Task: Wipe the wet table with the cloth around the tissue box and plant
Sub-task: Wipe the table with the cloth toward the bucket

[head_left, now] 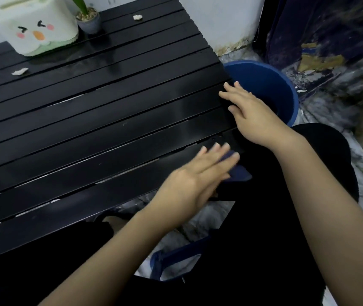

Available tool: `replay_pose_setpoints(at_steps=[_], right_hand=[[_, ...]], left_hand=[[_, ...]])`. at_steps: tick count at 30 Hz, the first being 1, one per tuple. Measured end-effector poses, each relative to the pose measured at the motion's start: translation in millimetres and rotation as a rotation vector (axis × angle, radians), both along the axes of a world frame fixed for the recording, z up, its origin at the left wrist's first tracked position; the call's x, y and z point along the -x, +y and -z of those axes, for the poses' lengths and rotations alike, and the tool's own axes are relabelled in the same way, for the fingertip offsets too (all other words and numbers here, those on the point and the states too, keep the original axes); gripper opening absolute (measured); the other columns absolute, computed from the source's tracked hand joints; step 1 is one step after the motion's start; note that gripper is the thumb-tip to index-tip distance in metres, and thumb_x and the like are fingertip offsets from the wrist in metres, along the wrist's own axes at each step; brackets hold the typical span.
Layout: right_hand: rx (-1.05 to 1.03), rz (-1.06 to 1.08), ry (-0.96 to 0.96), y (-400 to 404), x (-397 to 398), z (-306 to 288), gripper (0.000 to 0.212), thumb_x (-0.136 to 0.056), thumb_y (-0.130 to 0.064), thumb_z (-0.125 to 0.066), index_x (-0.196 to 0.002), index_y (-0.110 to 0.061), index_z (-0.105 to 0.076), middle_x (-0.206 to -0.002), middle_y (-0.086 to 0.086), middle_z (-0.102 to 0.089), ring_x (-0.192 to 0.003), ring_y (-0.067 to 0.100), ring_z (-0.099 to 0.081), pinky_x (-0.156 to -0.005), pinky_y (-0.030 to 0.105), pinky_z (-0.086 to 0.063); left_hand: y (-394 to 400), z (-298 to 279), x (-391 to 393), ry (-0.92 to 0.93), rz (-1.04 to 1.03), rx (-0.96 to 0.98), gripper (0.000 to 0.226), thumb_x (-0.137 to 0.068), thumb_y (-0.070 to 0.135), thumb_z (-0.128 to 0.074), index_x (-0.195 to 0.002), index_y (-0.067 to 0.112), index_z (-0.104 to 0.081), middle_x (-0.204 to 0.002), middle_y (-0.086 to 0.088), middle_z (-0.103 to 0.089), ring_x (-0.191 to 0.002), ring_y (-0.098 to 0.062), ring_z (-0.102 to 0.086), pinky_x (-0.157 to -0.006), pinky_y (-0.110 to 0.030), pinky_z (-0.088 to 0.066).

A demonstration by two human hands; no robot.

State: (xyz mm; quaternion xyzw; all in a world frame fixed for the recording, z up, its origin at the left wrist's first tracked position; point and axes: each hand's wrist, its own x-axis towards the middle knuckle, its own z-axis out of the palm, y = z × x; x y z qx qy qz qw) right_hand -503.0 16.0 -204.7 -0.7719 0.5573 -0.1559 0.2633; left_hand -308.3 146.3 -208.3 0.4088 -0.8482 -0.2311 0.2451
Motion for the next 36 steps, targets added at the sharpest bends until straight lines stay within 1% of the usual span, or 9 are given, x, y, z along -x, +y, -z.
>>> replay_pose_setpoints(at_steps=[4, 8, 12, 18, 20, 22, 26, 32, 36], right_hand=[[0.002, -0.008, 0.016, 0, 0, -1, 0.047, -0.103, -0.004, -0.037, -0.148, -0.015, -0.039, -0.161, 0.000, -0.024, -0.151, 0.015, -0.009, -0.122, 0.036, -0.008], [0.017, 0.012, 0.021, 0, -5, -1, 0.045, -0.103, -0.007, -0.039, -0.147, -0.013, -0.040, -0.161, 0.003, -0.025, -0.151, 0.017, -0.009, -0.122, 0.037, -0.007], [0.049, -0.004, 0.063, -1, -21, -2, 0.044, -0.102, -0.019, -0.044, -0.147, -0.015, -0.041, -0.161, 0.004, -0.026, -0.151, 0.019, -0.011, -0.123, 0.043, -0.004], [0.100, -0.172, 0.105, -9, -64, -4, 0.049, -0.103, -0.030, -0.044, -0.149, -0.019, -0.037, -0.162, 0.002, -0.022, -0.151, 0.017, -0.009, -0.123, 0.043, -0.002], [0.108, -0.199, 0.093, -14, -77, -4, 0.048, -0.103, -0.029, -0.043, -0.149, -0.018, -0.037, -0.162, 0.003, -0.021, -0.151, 0.018, -0.009, -0.122, 0.042, -0.003], [0.115, -0.209, 0.088, -19, -88, -1, 0.047, -0.103, -0.028, -0.042, -0.149, -0.018, -0.038, -0.162, 0.003, -0.022, -0.151, 0.019, -0.009, -0.122, 0.042, -0.005], [0.115, -0.229, 0.080, -29, -102, 4, 0.044, -0.104, -0.021, -0.039, -0.147, -0.017, -0.041, -0.161, 0.004, -0.025, -0.151, 0.020, -0.012, -0.121, 0.043, -0.007], [0.098, -0.258, 0.103, -48, -106, 4, 0.043, -0.104, -0.014, -0.035, -0.147, -0.017, -0.042, -0.161, 0.004, -0.025, -0.151, 0.021, -0.013, -0.122, 0.042, -0.009], [0.092, -0.286, 0.125, -56, -104, 5, 0.044, -0.104, -0.011, -0.035, -0.146, -0.017, -0.043, -0.160, 0.005, -0.028, -0.150, 0.022, -0.015, -0.122, 0.041, -0.010]], left_hand=[[-11, 10, -42, -0.068, -0.368, 0.042, 0.043, -0.101, 0.008, -0.051, -0.144, 0.006, -0.049, -0.153, -0.018, -0.041, -0.146, -0.032, -0.034, -0.119, -0.050, -0.028], [16, 14, -30, -0.100, -0.194, 0.024, 0.041, -0.103, 0.016, -0.047, -0.143, 0.007, -0.050, -0.152, -0.016, -0.044, -0.144, -0.029, -0.037, -0.120, -0.045, -0.029], [27, -3, -33, 0.133, -0.108, -0.125, 0.040, -0.103, 0.010, -0.050, -0.142, 0.009, -0.051, -0.151, -0.008, -0.047, -0.145, -0.016, -0.038, -0.121, -0.039, -0.029], [-40, 1, -113, 0.102, -0.769, -0.034, 0.040, -0.102, 0.013, -0.050, -0.141, 0.012, -0.054, -0.151, -0.014, -0.045, -0.143, -0.028, -0.038, -0.122, -0.038, -0.025], [-52, 9, -127, 0.019, -0.849, -0.080, 0.039, -0.102, 0.014, -0.050, -0.141, 0.014, -0.054, -0.151, -0.015, -0.044, -0.143, -0.031, -0.038, -0.122, -0.037, -0.023], [-50, 15, -119, -0.069, -0.787, -0.070, 0.039, -0.103, 0.017, -0.050, -0.141, 0.015, -0.054, -0.151, -0.013, -0.046, -0.142, -0.030, -0.040, -0.121, -0.040, -0.027], [-14, 14, -89, -0.155, -0.412, 0.030, 0.042, -0.102, 0.024, -0.044, -0.142, 0.013, -0.053, -0.151, -0.012, -0.047, -0.141, -0.027, -0.043, -0.118, -0.041, -0.033], [41, 2, -64, -0.117, 0.062, -0.041, 0.040, -0.105, 0.017, -0.047, -0.145, 0.011, -0.049, -0.155, -0.012, -0.040, -0.147, -0.022, -0.034, -0.119, -0.043, -0.031], [32, -6, -72, -0.008, -0.051, -0.080, 0.041, -0.104, 0.014, -0.047, -0.145, 0.009, -0.048, -0.155, -0.009, -0.040, -0.147, -0.018, -0.034, -0.122, -0.038, -0.025]])
